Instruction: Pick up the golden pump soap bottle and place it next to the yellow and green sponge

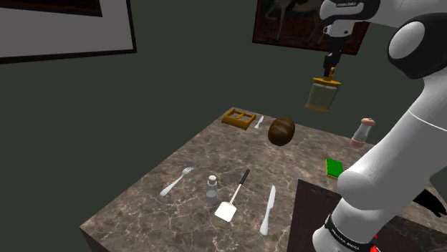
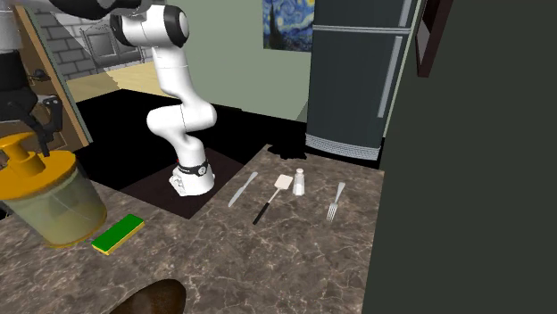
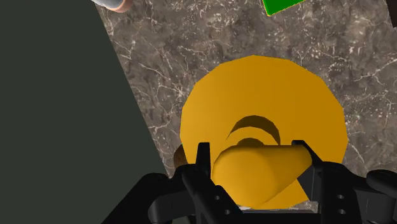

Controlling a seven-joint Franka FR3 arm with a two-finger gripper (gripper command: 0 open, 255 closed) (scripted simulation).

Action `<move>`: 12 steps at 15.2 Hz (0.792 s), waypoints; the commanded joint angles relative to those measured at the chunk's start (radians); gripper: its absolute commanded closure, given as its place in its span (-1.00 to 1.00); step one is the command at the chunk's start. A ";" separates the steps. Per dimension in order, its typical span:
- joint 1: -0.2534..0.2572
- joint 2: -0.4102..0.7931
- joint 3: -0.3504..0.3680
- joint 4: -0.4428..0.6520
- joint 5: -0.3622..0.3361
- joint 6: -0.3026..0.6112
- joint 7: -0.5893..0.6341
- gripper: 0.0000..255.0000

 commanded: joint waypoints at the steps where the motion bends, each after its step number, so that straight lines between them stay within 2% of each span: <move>1: -0.022 0.020 -0.030 0.047 0.010 -0.018 -0.058 1.00; 4: -0.056 0.055 -0.074 0.115 0.030 -0.043 -0.141 1.00; 12: -0.053 0.011 -0.068 -0.041 0.009 0.072 -0.113 1.00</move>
